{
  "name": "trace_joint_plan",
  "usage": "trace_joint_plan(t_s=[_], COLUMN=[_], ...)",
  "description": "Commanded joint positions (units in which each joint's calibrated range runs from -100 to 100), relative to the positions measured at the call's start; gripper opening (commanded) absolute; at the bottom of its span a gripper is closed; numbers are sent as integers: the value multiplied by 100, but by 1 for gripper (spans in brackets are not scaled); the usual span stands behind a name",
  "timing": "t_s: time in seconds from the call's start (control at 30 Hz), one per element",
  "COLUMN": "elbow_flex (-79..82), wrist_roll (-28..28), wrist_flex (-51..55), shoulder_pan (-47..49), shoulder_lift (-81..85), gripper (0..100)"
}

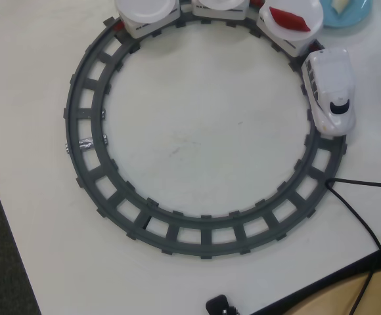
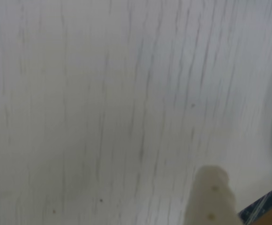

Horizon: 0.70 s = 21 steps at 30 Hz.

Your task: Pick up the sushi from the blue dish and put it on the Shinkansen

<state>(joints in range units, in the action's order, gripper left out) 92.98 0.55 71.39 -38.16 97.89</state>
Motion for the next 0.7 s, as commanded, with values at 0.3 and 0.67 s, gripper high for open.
trace_joint_plan(t_s=[0.3,0.67], elbow_flex=[-1982,-7027], wrist_roll=[564,601], wrist_flex=[-562,-965], shoulder_pan=[-338,-356], shoulder_lift=[-1886,-7815], gripper=[29,29])
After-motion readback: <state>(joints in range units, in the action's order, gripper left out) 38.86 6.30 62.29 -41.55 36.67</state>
